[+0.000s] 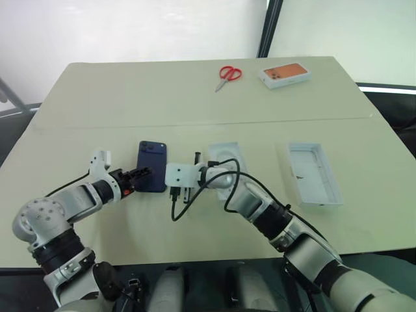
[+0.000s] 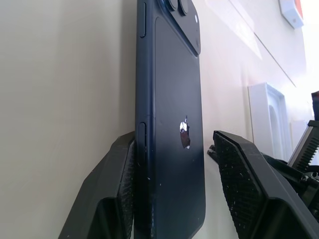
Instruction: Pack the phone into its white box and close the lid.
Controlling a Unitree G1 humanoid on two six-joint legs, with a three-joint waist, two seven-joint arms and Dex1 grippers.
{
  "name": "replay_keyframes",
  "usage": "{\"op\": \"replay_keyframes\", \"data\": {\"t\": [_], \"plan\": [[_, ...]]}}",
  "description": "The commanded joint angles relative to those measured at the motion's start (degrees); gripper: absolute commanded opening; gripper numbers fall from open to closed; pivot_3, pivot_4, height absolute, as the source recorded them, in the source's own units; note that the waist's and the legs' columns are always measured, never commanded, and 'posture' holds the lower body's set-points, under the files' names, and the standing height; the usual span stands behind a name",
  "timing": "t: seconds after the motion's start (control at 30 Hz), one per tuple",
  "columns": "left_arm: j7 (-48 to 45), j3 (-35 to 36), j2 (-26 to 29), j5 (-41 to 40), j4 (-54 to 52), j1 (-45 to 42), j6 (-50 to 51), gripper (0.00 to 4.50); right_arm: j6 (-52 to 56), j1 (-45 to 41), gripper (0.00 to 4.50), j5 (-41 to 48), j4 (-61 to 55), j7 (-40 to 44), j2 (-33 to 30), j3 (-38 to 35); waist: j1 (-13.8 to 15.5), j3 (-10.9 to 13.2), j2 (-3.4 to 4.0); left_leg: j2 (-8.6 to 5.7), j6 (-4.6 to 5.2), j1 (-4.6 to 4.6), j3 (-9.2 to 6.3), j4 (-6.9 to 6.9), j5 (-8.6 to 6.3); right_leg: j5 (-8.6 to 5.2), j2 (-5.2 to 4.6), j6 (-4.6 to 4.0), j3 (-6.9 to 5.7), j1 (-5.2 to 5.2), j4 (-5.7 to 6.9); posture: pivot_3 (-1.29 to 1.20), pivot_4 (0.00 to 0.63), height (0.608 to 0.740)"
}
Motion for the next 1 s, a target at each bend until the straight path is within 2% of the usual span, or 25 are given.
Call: {"op": "replay_keyframes", "data": {"t": [0.03,0.1,0.2,0.53,0.63,0.77,0.87,0.93,1.0], "plan": [[-0.9,3.1,-0.4,-1.7,-0.2,-1.4,0.4,2.02,-0.1,-0.1,0.0,-0.4,-4.0,0.0,-0.3,-1.5,0.0,0.0,-0.01,0.0,0.0,0.0,0.0,-0.01,0.0,0.0,0.0,0.0,0.0,0.0,0.0,0.0,0.15,0.697],[-1.2,2.9,-0.5,-1.8,-0.5,-1.2,0.5,1.38,-0.1,0.0,0.0,-0.8,-5.1,0.0,-1.0,-1.7,0.0,0.0,-0.01,0.0,-0.01,0.0,0.0,-0.01,0.0,0.0,0.01,0.0,0.0,-0.01,0.0,0.0,0.15,0.697],[-1.5,2.3,-0.5,-1.9,-1.0,-0.6,0.5,0.02,0.4,0.1,0.0,-0.8,-7.2,0.4,-2.1,-2.5,0.1,0.0,-0.07,0.02,-0.02,0.0,0.0,-0.01,0.0,0.0,0.0,0.0,0.0,0.01,0.0,0.0,0.15,0.697],[-2.0,4.6,-3.1,-7.1,-4.3,-3.1,0.5,0.02,7.6,1.2,0.0,4.7,-21.9,5.9,-6.7,-9.7,0.2,0.0,-0.18,0.04,-0.05,-0.03,-0.01,-0.02,0.01,0.01,-0.02,0.01,0.0,0.0,-0.02,0.0,0.15,0.697],[0.1,1.9,-7.8,-11.1,-8.3,-4.5,0.5,0.02,10.6,3.6,0.0,10.0,-28.4,10.0,-11.2,-15.2,0.7,0.1,-0.29,0.04,-0.06,-0.07,-0.12,-0.02,0.01,0.02,-0.06,0.04,-0.06,0.03,-0.08,0.0,0.15,0.697],[6.9,1.7,-19.7,-15.0,-11.7,-5.9,-2.0,0.02,10.5,8.0,0.0,15.3,-32.5,14.3,-18.6,-20.5,1.3,0.1,-0.32,-0.06,-0.05,-0.11,-0.05,0.0,0.01,0.18,-0.17,0.33,-0.04,0.17,-0.41,0.0,0.15,0.697],[12.6,-3.1,-27.2,-12.9,-13.3,-5.1,-4.6,0.02,9.7,11.6,0.0,17.3,-32.0,15.8,-24.4,-24.7,1.2,0.2,-0.38,-0.08,0.06,-0.11,0.11,0.02,-0.05,0.23,-0.19,0.41,0.01,0.18,-0.5,0.0,0.15,0.697],[16.1,-4.7,-30.5,-13.7,-11.9,-5.0,-4.6,0.02,9.4,13.1,0.0,18.0,-31.3,16.2,-27.2,-26.2,0.8,0.2,-0.38,-0.08,0.33,-0.07,0.17,0.02,-0.2,0.24,-0.13,0.41,0.07,0.16,-0.48,0.0,0.15,0.697],[18.1,-7.4,-31.0,-13.6,-10.5,-4.6,-5.0,0.02,9.3,14.0,0.0,18.5,-30.9,15.9,-29.0,-27.0,0.1,0.2,-0.37,-0.08,0.35,-0.05,0.2,0.0,-0.21,0.24,-0.08,0.4,0.12,0.12,-0.42,0.0,0.15,0.697]]}}
